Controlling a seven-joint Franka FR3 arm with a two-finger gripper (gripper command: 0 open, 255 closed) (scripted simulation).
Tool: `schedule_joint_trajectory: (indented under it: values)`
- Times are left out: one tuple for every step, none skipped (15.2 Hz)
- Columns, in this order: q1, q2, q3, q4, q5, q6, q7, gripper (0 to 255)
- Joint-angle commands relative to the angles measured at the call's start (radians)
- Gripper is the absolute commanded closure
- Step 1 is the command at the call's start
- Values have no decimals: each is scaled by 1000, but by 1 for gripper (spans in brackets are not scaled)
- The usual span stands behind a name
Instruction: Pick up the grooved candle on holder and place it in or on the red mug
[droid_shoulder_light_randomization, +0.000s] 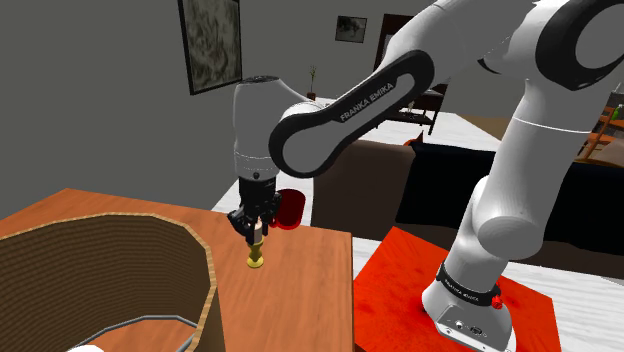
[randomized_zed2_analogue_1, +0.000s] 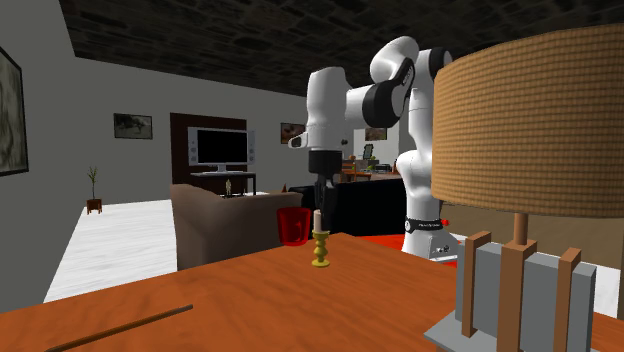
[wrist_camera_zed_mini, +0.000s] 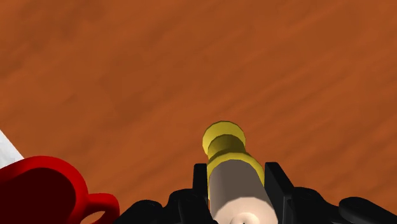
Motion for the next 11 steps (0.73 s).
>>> schedule_joint_trajectory:
  values:
    - [-1,-14,-1,9,9,-22,-8,255]
    - [-1,-22,-1,16,14,-35,-11,255]
    - [-2,-30,-2,22,19,-49,-15,255]
    - [-2,-37,-2,29,23,-62,-18,255]
    - [-2,-44,-3,36,27,-75,-21,255]
    - [-2,-51,-4,44,31,-89,-24,255]
    - [-2,-58,-4,51,34,-102,-26,255]
    - [-3,-64,-5,59,38,-115,-29,255]
    - [-3,-70,-6,67,41,-129,-31,255]
    - [-3,-76,-7,75,44,-142,-34,255]
    - [-3,-82,-8,83,47,-155,-36,255]
